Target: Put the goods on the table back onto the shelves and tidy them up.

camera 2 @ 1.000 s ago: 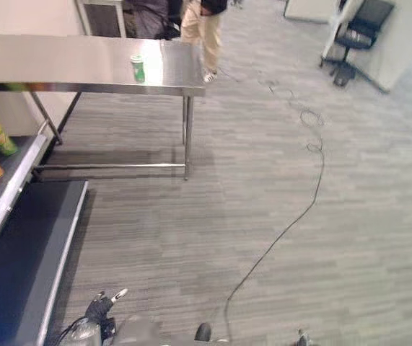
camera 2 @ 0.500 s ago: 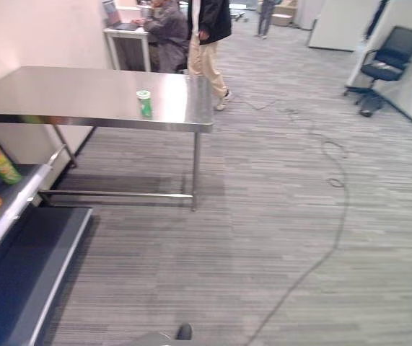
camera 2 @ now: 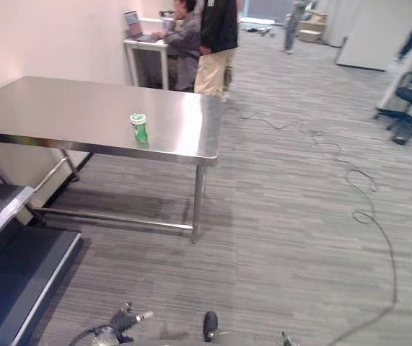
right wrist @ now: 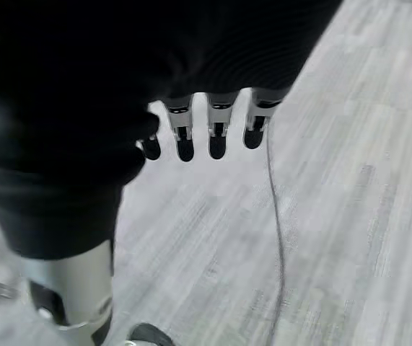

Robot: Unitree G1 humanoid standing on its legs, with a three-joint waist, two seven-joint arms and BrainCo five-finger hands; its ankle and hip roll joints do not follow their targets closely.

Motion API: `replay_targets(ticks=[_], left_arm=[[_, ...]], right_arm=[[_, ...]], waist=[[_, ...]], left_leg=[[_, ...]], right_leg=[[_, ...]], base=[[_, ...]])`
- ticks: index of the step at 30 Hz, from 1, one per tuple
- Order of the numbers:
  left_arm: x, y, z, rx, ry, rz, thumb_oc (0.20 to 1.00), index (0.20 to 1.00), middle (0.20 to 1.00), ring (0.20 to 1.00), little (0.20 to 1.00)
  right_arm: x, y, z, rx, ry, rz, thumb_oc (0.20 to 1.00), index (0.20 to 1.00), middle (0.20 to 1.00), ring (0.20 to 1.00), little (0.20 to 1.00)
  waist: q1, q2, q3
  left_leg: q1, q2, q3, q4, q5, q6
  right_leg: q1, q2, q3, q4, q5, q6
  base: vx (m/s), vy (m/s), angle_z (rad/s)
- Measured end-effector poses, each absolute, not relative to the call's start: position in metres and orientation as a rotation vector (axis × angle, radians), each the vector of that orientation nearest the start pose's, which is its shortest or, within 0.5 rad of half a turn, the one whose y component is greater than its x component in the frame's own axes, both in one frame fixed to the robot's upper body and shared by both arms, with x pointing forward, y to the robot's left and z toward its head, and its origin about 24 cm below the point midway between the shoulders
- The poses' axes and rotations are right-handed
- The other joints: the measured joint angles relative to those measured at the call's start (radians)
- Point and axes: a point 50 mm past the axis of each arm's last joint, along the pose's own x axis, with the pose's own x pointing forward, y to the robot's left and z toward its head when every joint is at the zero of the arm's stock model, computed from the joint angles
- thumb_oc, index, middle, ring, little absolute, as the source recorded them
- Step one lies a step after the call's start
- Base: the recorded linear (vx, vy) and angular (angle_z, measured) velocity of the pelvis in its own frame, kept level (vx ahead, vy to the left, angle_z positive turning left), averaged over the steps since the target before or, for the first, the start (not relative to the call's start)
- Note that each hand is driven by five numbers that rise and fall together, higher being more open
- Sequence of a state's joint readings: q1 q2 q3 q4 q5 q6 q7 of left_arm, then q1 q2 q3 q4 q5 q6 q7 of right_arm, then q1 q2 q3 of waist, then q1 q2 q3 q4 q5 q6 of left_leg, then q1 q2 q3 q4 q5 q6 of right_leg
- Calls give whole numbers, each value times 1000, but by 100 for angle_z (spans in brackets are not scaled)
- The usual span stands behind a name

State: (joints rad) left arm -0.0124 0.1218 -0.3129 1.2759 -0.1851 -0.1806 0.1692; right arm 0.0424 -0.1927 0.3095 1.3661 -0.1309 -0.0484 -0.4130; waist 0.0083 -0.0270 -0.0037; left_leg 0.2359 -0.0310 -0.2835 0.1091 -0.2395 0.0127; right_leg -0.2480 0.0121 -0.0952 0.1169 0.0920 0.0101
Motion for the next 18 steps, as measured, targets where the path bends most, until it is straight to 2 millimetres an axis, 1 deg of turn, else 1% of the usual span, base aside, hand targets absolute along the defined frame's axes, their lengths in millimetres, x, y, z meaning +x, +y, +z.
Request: replay_targets(ticks=[1,2,3,4,5,6,7,8,9,10,11,12,13,14,15,16,17,18], left_arm=[[93,183,-167,227,1098,74,1000,1000,1000,1000,1000],[93,181,-167,225,1103,69,1000,1000,1000,1000,1000],[93,181,-167,229,1101,60,1000,1000,1000,1000,1000],[101,181,-166,231,1083,52,1000,1000,1000,1000,1000],[105,183,-164,234,1070,55,1000,1000,1000,1000,1000],[120,189,-159,252,1028,61,1000,1000,1000,1000,1000],[125,192,-158,259,1016,65,1000,1000,1000,1000,1000],[133,195,-154,257,979,84,1000,1000,1000,1000,1000],[134,198,-153,272,974,91,1000,1000,1000,1000,1000],[133,197,-153,279,979,87,1000,1000,1000,1000,1000],[130,193,-155,289,989,70,1000,1000,1000,1000,1000],[129,187,-157,285,994,55,1000,1000,1000,1000,1000],[129,183,-157,277,993,52,1000,1000,1000,1000,1000],[127,179,-158,274,998,40,1000,1000,1000,1000,1000],[122,176,-159,264,1007,39,1000,1000,1000,1000,1000],[120,174,-160,258,1011,39,1000,1000,1000,1000,1000],[115,173,-162,257,1019,41,1000,1000,1000,1000,1000],[123,168,-160,284,1005,-2,1000,1000,1000,1000,1000]], right_arm=[[49,-230,-167,-720,1245,-122,1000,1000,1000,1000,1000],[51,-233,-166,-716,1240,-137,1000,1000,1000,1000,1000],[62,-236,-164,-714,1209,-149,1000,1000,1000,1000,1000],[70,-238,-162,-729,1186,-138,1000,1000,1000,1000,1000],[77,-238,-161,-744,1161,-119,1000,1000,1000,1000,1000],[83,-233,-161,-754,1140,-87,1000,1000,1000,1000,1000],[84,-229,-161,-751,1135,-76,1000,1000,1000,1000,1000],[85,-227,-162,-747,1130,-68,1000,1000,1000,1000,1000],[91,-228,-160,-758,1111,-62,1000,1000,1000,1000,1000],[97,-227,-159,-763,1093,-56,1000,1000,1000,1000,1000],[96,-230,-159,-766,1099,-60,1000,1000,1000,1000,1000],[95,-235,-158,-762,1106,-83,1000,1000,1000,1000,1000],[95,-238,-157,-767,1109,-93,1000,1000,1000,1000,1000],[83,-244,-158,-764,1138,-110,1000,1000,1000,1000,1000],[78,-247,-158,-761,1146,-124,1000,1000,1000,1000,1000],[64,-254,-158,-772,1192,-135,1000,1000,1000,1000,1000],[60,-261,-157,-777,1199,-152,1000,1000,1000,1000,1000],[51,-272,-154,-778,1233,-197,1000,1000,1000,1000,1000]], waist=[[1,-2,2],[5,3,-2],[9,7,0],[13,-2,6],[22,-11,12],[26,-40,30],[26,-59,43],[36,-79,54],[32,-77,59],[31,-68,59],[22,-45,55],[26,-8,56],[34,18,56],[30,36,55],[32,54,44],[35,59,41],[50,66,38],[41,65,37]], left_leg=[[-38,-12,14,106,-5,-23],[-67,-15,22,179,-6,-27],[-118,-25,38,285,1,-55],[-253,-23,111,502,11,-100],[-322,-16,129,568,12,-99],[-417,48,216,568,19,-94],[-452,89,242,515,31,-100],[-455,149,296,368,54,-87],[-441,219,315,105,120,-115],[-440,248,303,19,158,-141],[-436,295,274,-106,224,-173],[-427,378,249,-208,281,-190],[-423,437,240,-208,305,-209],[-405,458,205,-207,316,-226],[-402,465,170,-208,315,-227],[-388,450,158,-193,312,-226],[-387,413,177,-151,302,-224],[-375,307,210,-86,272,-215]], right_leg=[[47,1,-1,-46,22,-35],[72,7,-1,-77,22,-49],[92,9,-1,-99,18,-54],[115,5,-4,-145,35,-52],[123,3,-6,-157,27,-63],[156,-8,-40,-197,24,-65],[173,-15,-60,-211,20,-69],[178,-21,-68,-212,13,-68],[190,-22,-85,-212,2,-62],[199,-21,-89,-211,-5,-51],[204,-17,-109,-211,-24,-23],[210,0,-111,-210,-37,-2],[221,-3,-104,-210,-37,-1],[245,-24,-93,-205,-41,29],[262,-48,-96,-204,-50,52],[281,-98,-85,-198,-54,100],[287,-157,-78,-187,-55,126],[277,-252,-69,-146,-36,172]], base=[[183,10,19],[103,13,18],[149,4,6],[144,31,13],[222,73,36],[192,118,57],[210,174,50],[229,273,21],[269,420,-2],[270,506,9],[234,490,8],[253,635,-9],[243,654,-17],[298,965,-2],[209,860,15],[196,1252,4],[83,818,-15],[64,881,-37]])
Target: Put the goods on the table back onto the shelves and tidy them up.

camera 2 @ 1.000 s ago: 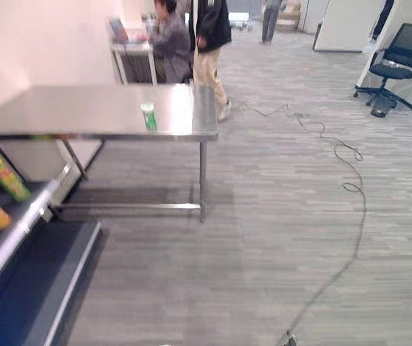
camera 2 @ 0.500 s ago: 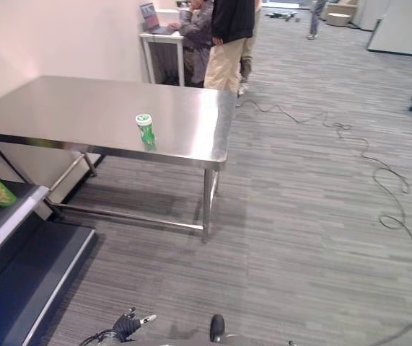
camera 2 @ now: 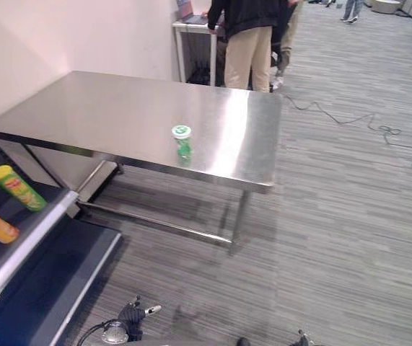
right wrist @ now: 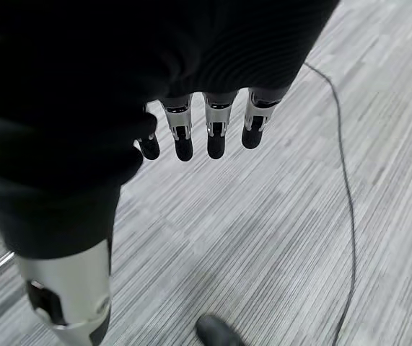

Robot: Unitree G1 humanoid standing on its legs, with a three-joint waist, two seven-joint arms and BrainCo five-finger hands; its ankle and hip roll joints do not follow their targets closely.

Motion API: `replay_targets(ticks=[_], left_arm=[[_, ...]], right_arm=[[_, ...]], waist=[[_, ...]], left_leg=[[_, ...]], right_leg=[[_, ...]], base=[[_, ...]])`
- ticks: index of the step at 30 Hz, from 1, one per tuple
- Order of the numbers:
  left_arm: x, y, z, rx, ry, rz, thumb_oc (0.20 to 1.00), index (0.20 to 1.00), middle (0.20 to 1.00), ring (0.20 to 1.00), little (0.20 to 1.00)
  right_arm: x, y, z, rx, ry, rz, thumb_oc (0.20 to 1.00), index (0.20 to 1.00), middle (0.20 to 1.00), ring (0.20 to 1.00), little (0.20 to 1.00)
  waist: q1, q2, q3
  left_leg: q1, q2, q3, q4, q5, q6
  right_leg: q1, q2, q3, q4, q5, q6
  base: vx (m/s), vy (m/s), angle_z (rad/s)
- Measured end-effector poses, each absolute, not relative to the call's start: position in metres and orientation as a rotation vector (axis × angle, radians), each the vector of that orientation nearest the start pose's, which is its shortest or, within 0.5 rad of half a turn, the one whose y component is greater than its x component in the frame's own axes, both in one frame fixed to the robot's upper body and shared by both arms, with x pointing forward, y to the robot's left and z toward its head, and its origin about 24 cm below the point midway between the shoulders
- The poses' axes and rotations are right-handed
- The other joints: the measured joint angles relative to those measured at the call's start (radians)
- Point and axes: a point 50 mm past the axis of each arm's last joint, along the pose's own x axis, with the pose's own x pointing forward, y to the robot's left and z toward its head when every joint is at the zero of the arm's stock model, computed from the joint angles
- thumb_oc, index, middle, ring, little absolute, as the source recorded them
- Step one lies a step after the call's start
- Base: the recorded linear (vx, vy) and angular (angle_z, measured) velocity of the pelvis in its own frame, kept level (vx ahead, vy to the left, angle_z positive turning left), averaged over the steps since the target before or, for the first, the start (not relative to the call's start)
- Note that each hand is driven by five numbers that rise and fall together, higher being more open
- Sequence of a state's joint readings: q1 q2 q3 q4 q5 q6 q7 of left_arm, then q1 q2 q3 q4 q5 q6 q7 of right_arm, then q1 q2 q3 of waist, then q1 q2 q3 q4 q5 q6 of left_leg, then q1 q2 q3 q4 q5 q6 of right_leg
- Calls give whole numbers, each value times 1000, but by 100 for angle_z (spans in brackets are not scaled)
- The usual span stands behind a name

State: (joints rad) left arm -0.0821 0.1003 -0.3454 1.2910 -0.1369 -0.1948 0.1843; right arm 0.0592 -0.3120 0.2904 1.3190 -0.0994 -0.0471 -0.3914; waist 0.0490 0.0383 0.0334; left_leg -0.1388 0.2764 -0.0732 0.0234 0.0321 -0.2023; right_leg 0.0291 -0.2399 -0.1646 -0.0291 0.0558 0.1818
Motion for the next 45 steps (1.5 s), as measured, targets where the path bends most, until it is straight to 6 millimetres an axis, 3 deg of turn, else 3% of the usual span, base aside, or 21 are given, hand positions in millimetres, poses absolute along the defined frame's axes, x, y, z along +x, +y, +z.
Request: replay_targets(ticks=[1,2,5,6,7,10,13,16,22,23,24,27,28,30,32,35,36,38,40,42,45], left_arm=[[122,171,-161,286,1013,-4,1000,1000,1000,1000,1000],[120,185,-160,294,1027,47,1000,1000,1000,1000,1000],[113,207,-157,283,1010,121,1000,1000,1000,1000,1000],[109,210,-159,279,1035,139,1000,1000,1000,1000,1000],[88,221,-163,301,1121,170,1000,1000,1000,1000,1000],[47,223,-170,310,1253,153,1000,1000,1000,1000,1000],[39,220,-172,296,1286,140,1000,1000,1000,1000,1000],[49,222,-170,302,1248,132,1000,1000,1000,1000,1000],[64,223,-167,351,1202,67,1000,1000,1000,1000,1000],[65,223,-167,352,1200,67,1000,1000,1000,1000,1000],[67,223,-167,353,1194,69,1000,1000,1000,1000,1000],[68,231,-165,368,1189,91,1000,1000,1000,1000,1000],[74,229,-164,365,1167,90,1000,1000,1000,1000,1000],[73,226,-165,363,1166,87,1000,1000,1000,1000,1000],[77,229,-163,372,1142,103,1000,1000,1000,1000,1000],[78,227,-162,369,1131,102,1000,1000,1000,1000,1000],[77,228,-162,370,1133,104,1000,1000,1000,1000,1000],[78,222,-164,350,1135,103,1000,1000,1000,1000,1000],[63,221,-168,301,1189,155,1000,1000,1000,1000,1000],[55,227,-167,303,1209,178,1000,1000,1000,1000,1000],[50,232,-167,276,1230,226,1000,1000,1000,1000,1000]], right_arm=[[55,-270,-155,-767,1221,-196,1000,1000,1000,1000,1000],[44,-254,-161,-707,1250,-186,1000,1000,1000,1000,1000],[43,-247,-162,-722,1241,-197,1000,1000,1000,1000,1000],[39,-251,-161,-736,1248,-199,1000,1000,1000,1000,1000],[40,-245,-163,-705,1243,-163,1000,1000,1000,1000,1000],[49,-233,-165,-671,1229,-130,1000,1000,1000,1000,1000],[50,-225,-167,-636,1221,-112,1000,1000,1000,1000,1000],[45,-223,-168,-615,1239,-118,1000,1000,1000,1000,1000],[51,-219,-169,-604,1224,-113,1000,1000,1000,1000,1000],[52,-218,-169,-602,1220,-113,1000,1000,1000,1000,1000],[58,-218,-168,-602,1205,-113,1000,1000,1000,1000,1000],[66,-217,-167,-593,1177,-131,1000,1000,1000,1000,1000],[69,-223,-165,-594,1169,-159,1000,1000,1000,1000,1000],[72,-232,-162,-615,1157,-201,1000,1000,1000,1000,1000],[70,-236,-161,-594,1167,-265,1000,1000,1000,1000,1000],[80,-255,-153,-542,1123,-428,1000,1000,1000,1000,1000],[88,-265,-148,-521,1085,-496,1000,1000,1000,1000,1000],[102,-283,-137,-483,1009,-583,1000,1000,1000,1000,1000],[111,-290,-128,-418,933,-674,1000,1000,1000,1000,1000],[119,-289,-120,-403,853,-691,1000,1000,1000,1000,1000],[140,-287,-109,-341,751,-740,1000,1000,1000,1000,1000]], waist=[[9,-19,0],[-4,-56,-2],[11,-104,-2],[8,-101,-2],[9,-78,-7],[-14,-51,-2],[-22,-60,6],[-27,-81,13],[-39,-85,14],[-42,-85,14],[-41,-81,16],[-36,-138,11],[-26,-137,19],[-18,-106,21],[-8,-118,23],[8,-115,25],[9,-112,28],[10,-83,49],[10,-69,46],[3,-86,49],[9,-76,50]], left_leg=[[-23,-70,10,60,-10,19],[-5,-135,44,73,-28,65],[38,-249,123,110,-69,196],[79,-262,111,70,-75,234],[124,-266,108,-7,-60,258],[153,-290,131,-54,-40,242],[162,-338,125,-76,-41,240],[191,-384,116,-86,-47,246],[242,-388,86,-85,-82,249],[243,-387,86,-69,-87,242],[246,-378,103,-53,-117,193],[104,-412,141,305,-145,163],[-6,-399,150,520,-158,158],[-89,-332,136,664,-166,158],[-122,-296,123,599,-164,159],[-96,-300,49,278,-149,160],[-77,-324,12,100,-98,158],[-67,-327,-20,-5,-19,137],[5,-312,19,-57,53,185],[43,-316,67,-56,58,187],[108,-287,146,-100,69,227]], right_leg=[[-42,-82,20,79,-24,-38],[-66,-139,-5,182,-22,-134],[-169,-270,-32,329,324,-141],[-187,-269,-85,402,250,-127],[-204,-92,34,483,-5,-84],[-222,99,-19,419,-163,-96],[-266,227,-45,356,-184,-120],[-280,224,-47,303,-166,-141],[-211,217,-43,294,-158,-161],[-194,225,-41,284,-158,-163],[-177,242,-43,286,-167,-176],[-94,227,1,145,-128,-266],[-69,227,22,109,-107,-267],[-14,254,45,56,-98,-285],[10,250,78,30,-98,-289],[51,241,153,-15,-85,-271],[67,238,187,-43,-83,-260],[96,248,212,-60,-70,-222],[141,251,259,-57,-105,-193],[139,230,259,3,-143,-169],[-30,229,138,355,-218,-103]], base=[[16,306,-22],[-20,657,-33],[77,535,-32],[225,525,-4],[154,354,9],[162,225,-11],[173,119,14],[198,27,19],[239,-17,12],[196,-42,-6],[187,-63,-20],[186,-99,-31],[105,-38,-48],[223,19,-50],[218,77,-44],[159,64,-66],[211,61,-71],[218,110,-68],[167,129,-76],[88,66,-85],[101,41,-99]])
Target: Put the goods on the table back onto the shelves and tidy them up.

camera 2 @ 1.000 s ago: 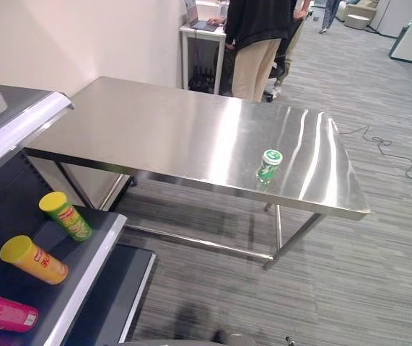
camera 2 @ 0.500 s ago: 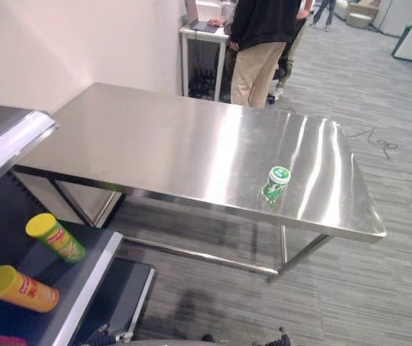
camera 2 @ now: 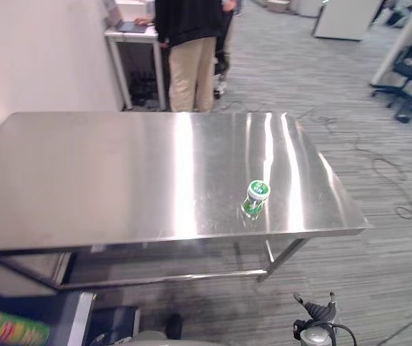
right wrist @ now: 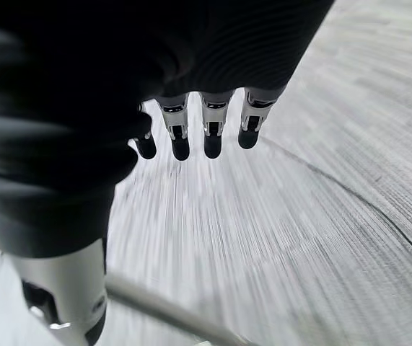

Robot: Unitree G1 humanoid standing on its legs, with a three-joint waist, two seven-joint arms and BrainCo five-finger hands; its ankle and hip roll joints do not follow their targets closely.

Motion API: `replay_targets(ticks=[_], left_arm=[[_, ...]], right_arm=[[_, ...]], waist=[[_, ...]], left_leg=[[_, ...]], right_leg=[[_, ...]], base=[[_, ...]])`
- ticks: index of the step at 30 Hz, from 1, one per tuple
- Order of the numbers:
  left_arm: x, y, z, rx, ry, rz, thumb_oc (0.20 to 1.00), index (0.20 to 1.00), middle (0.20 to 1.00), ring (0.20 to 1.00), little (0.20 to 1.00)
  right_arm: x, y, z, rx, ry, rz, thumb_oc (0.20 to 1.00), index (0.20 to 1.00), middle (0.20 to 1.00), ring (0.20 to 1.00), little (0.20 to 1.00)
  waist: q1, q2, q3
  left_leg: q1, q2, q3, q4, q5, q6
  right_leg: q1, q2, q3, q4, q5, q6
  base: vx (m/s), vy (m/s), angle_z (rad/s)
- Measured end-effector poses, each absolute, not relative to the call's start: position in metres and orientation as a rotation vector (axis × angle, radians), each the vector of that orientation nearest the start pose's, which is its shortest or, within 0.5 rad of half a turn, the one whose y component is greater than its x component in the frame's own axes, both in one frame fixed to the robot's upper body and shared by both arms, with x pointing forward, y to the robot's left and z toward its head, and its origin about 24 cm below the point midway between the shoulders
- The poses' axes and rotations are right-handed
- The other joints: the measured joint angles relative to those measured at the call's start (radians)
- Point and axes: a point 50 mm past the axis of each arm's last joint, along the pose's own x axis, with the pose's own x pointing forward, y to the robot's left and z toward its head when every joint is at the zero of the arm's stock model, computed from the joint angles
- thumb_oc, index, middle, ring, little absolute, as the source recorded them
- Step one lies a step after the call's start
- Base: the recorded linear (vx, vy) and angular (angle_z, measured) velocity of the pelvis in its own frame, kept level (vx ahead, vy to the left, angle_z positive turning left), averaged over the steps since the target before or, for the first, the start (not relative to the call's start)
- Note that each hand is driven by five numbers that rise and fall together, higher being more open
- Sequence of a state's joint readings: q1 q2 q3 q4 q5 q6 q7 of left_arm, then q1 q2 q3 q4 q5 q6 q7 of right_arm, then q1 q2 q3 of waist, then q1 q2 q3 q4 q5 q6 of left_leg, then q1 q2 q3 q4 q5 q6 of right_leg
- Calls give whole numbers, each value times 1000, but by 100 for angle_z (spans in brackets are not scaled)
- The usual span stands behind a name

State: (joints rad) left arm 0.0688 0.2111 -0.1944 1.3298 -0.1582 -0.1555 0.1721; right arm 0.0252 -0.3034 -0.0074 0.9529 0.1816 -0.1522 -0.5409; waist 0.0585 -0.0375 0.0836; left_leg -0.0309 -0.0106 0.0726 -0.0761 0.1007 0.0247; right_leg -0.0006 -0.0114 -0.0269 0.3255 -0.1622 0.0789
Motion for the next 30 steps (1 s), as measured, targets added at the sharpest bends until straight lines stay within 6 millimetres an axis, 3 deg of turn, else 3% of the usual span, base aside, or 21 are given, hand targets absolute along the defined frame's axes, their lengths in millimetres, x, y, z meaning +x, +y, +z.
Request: replay_targets(ticks=[1,3,5,6,8,10,12,13,14,16,17,21,23,26,28,30], left_arm=[[50,230,-168,259,1235,240,1000,1000,1000,1000,1000],[60,229,-167,260,1207,241,1000,1000,1000,1000,1000],[67,222,-166,236,1172,239,1000,1000,1000,1000,1000],[74,219,-166,245,1154,216,1000,1000,1000,1000,1000],[68,220,-167,252,1183,223,1000,1000,1000,1000,1000],[62,226,-167,255,1205,251,1000,1000,1000,1000,1000],[50,233,-167,250,1226,289,1000,1000,1000,1000,1000],[35,243,-166,260,1261,319,1000,1000,1000,1000,1000],[27,241,-168,235,1285,342,1000,1000,1000,1000,1000],[13,229,-171,204,1322,332,1000,1000,1000,1000,1000],[16,225,-171,211,1312,304,1000,1000,1000,1000,1000],[36,222,-170,304,1251,187,1000,1000,1000,1000,1000],[42,222,-169,334,1237,156,1000,1000,1000,1000,1000],[44,222,-169,333,1238,156,1000,1000,1000,1000,1000],[37,223,-171,316,1278,173,1000,1000,1000,1000,1000],[30,222,-172,315,1304,171,1000,1000,1000,1000,1000]], right_arm=[[144,-283,-107,-310,716,-763,1000,1000,1000,1000,1000],[135,-277,-113,-268,756,-796,1000,1000,1000,1000,1000],[130,-270,-117,-228,775,-810,1000,1000,1000,1000,1000],[131,-262,-119,-203,776,-803,1000,1000,1000,1000,1000],[140,-254,-114,-139,729,-807,1000,1000,1000,1000,1000],[138,-258,-113,-123,724,-842,1000,1000,1000,1000,1000],[129,-268,-112,-81,723,-942,1000,1000,1000,1000,1000],[126,-272,-110,-54,709,-995,1000,1000,1000,1000,1000],[127,-280,-104,-37,678,-1031,1000,1000,1000,1000,1000],[141,-302,-73,-56,485,-1062,1000,1000,1000,1000,1000],[147,-311,-57,-83,405,-1047,1000,1000,1000,1000,1000],[169,-319,-6,-232,152,-916,1000,1000,1000,1000,1000],[172,-318,-1,-220,122,-901,1000,1000,1000,1000,1000],[166,-311,-14,-104,158,-918,1000,1000,1000,1000,1000],[156,-308,-23,-50,204,-945,1000,1000,1000,1000,1000],[151,-314,-18,-62,194,-976,1000,1000,1000,1000,1000]], waist=[[-24,12,-1],[-30,15,1],[-33,41,-16],[-37,48,-22],[-52,44,-26],[-65,37,-32],[-67,-8,-57],[-66,-66,-84],[-68,-60,-97],[-73,-27,-115],[-75,-11,-120],[-82,2,-119],[-87,2,-120],[-89,1,-125],[-93,3,-125],[-98,8,-125]], left_leg=[[20,-1,-1,-11,2,40],[44,-12,3,-12,-15,55],[37,-16,7,-10,-31,61],[45,-19,5,-12,-33,56],[49,-31,-2,-12,-39,51],[67,-32,-11,-13,-48,29],[92,-45,-19,-18,-72,18],[108,-63,-16,-18,-88,-6],[113,-43,-18,-19,-96,-19],[115,29,-12,-18,-88,-65],[104,66,-16,-17,-89,-82],[102,132,-20,-18,-80,-104],[102,147,-27,-19,-84,-126],[102,148,-33,-19,-88,-132],[101,144,-34,-19,-96,-130],[100,138,-36,-19,-96,-129]], right_leg=[[-76,-54,-113,137,-26,23],[-108,-144,-127,135,-24,43],[-114,-255,-182,12,7,28],[-117,-308,-155,-125,81,73],[-93,-347,-84,-314,191,147],[-70,-331,-31,-379,247,166],[-36,-309,-12,-401,277,154],[-22,-294,-17,-396,288,129],[-6,-274,-20,-419,295,124],[0,-207,-44,-417,290,94],[-3,-171,-58,-414,281,74],[-2,-106,-80,-414,271,43],[9,-93,-95,-414,265,33],[12,-90,-95,-420,249,31],[10,-96,-94,-420,243,22],[10,-102,-93,-420,243,22]], base=[[63,-68,-46],[70,-85,-9],[142,-144,8],[166,-153,7],[216,-231,5],[163,-174,21],[159,-223,18],[127,-222,3],[102,-253,-12],[48,-183,-7],[36,-118,13],[44,-54,6],[60,-11,14],[46,21,7],[28,52,0],[13,43,1]])
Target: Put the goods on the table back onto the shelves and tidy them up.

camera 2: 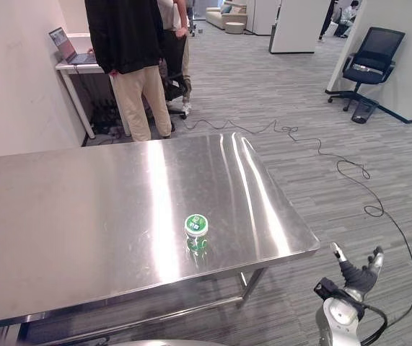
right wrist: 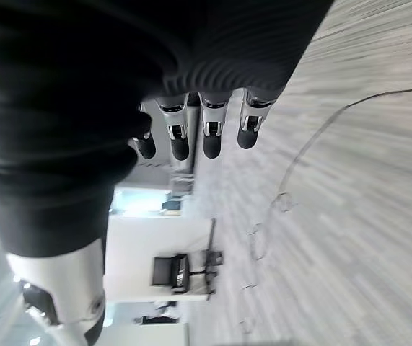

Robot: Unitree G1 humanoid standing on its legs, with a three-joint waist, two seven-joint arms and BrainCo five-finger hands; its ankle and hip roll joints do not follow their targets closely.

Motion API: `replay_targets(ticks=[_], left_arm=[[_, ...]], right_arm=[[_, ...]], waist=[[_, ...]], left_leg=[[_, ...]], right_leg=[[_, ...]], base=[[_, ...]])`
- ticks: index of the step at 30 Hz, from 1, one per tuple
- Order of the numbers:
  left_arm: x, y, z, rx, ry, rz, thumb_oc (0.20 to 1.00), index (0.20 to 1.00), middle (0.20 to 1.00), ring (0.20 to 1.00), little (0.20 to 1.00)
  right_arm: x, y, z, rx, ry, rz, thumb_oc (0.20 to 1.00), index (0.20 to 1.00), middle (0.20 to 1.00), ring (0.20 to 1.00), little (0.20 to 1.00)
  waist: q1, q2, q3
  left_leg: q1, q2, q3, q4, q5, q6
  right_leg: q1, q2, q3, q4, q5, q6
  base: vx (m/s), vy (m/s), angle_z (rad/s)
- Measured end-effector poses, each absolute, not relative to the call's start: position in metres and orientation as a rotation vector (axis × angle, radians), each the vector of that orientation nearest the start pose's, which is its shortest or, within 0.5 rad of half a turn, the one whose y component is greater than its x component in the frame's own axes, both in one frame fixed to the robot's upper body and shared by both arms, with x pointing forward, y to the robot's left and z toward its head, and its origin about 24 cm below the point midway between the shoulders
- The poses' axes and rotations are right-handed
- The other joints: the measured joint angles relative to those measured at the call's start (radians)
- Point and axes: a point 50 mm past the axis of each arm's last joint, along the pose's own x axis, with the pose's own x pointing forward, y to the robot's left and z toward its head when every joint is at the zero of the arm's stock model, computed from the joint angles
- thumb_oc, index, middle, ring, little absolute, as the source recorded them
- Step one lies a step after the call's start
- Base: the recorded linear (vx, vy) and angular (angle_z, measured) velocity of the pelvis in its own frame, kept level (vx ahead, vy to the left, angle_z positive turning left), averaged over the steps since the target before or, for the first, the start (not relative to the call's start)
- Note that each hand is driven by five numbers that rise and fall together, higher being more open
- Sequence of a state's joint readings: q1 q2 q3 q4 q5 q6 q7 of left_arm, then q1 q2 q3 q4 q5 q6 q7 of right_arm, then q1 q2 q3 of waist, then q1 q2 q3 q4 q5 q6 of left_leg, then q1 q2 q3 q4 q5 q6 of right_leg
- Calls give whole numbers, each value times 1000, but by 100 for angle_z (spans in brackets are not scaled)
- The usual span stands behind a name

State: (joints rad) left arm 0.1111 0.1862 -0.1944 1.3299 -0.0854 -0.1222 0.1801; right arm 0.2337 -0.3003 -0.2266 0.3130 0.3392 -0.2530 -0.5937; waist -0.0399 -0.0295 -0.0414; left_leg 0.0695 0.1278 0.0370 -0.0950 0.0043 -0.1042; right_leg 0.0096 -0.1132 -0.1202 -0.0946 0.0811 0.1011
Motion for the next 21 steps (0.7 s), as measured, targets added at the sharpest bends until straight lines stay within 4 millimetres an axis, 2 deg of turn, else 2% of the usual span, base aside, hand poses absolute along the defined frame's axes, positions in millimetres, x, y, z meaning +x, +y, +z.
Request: replay_targets(ticks=[1,2,5,6,9,10,12,13,16,19,21], left_arm=[[26,221,-172,317,1318,168,1000,1000,1000,1000,1000],[22,220,-173,334,1337,149,1000,1000,1000,1000,1000],[24,220,-173,335,1330,143,1000,1000,1000,1000,1000],[28,220,-172,347,1313,123,1000,1000,1000,1000,1000],[32,220,-172,363,1293,81,1000,1000,1000,1000,1000],[32,221,-171,373,1288,48,1000,1000,1000,1000,1000],[34,220,-171,363,1281,32,1000,1000,1000,1000,1000],[34,221,-171,364,1282,31,1000,1000,1000,1000,1000],[28,223,-171,345,1294,5,1000,1000,1000,1000,1000],[24,223,-171,324,1298,-17,1000,1000,1000,1000,1000],[24,223,-171,318,1294,-29,1000,1000,1000,1000,1000]], right_arm=[[152,-317,-9,-65,158,-990,1000,1000,1000,1000,1000],[156,-322,14,-76,54,-1005,1000,1000,1000,1000,1000],[169,-325,61,-244,-147,-919,1000,1000,1000,1000,1000],[176,-321,87,-326,-245,-826,1000,1000,1000,1000,1000],[188,-313,120,-464,-372,-635,1000,1000,1000,1000,1000],[194,-310,139,-572,-403,-500,1000,1000,1000,1000,1000],[198,-303,163,-643,-480,-394,1000,1000,1000,1000,1000],[199,-300,166,-645,-502,-370,1000,1000,1000,1000,1000],[210,-280,179,-602,-515,-92,1000,1000,1000,1000,1000],[223,-263,178,-678,-419,191,1000,1000,1000,1000,1000],[231,-255,172,-672,-376,300,1000,1000,1000,1000,1000]], waist=[[-4,5,0],[-11,12,-2],[-16,12,-7],[-16,11,-7],[-14,5,-17],[-10,6,-17],[-11,4,-19],[-12,2,-20],[-5,-7,-21],[-7,-9,-22],[4,-17,-19]], left_leg=[[-1,-3,0,0,0,0],[-1,-7,1,0,-1,2],[0,-9,2,0,1,6],[1,-10,3,0,3,8],[2,-10,3,0,3,8],[2,-12,3,0,3,8],[3,-12,2,0,6,4],[3,-11,2,0,6,3],[2,-11,1,0,7,2],[3,-12,1,0,7,3],[2,-12,-1,0,8,2]], right_leg=[[-1,-2,0,0,0,0],[-3,-6,2,0,2,3],[-2,-8,3,0,4,7],[-2,-9,3,0,6,10],[0,-9,2,0,12,19],[1,-11,2,0,12,20],[2,-11,1,1,12,21],[2,-10,1,1,12,21],[3,-10,-1,0,12,21],[4,-12,-2,0,12,22],[5,-12,-6,0,12,22]], base=[[4,55,-2],[4,55,-3],[-16,47,-2],[-18,39,1],[0,0,0],[0,0,0],[0,0,0],[0,0,0],[-10,3,1],[-7,3,1],[-29,12,4]])
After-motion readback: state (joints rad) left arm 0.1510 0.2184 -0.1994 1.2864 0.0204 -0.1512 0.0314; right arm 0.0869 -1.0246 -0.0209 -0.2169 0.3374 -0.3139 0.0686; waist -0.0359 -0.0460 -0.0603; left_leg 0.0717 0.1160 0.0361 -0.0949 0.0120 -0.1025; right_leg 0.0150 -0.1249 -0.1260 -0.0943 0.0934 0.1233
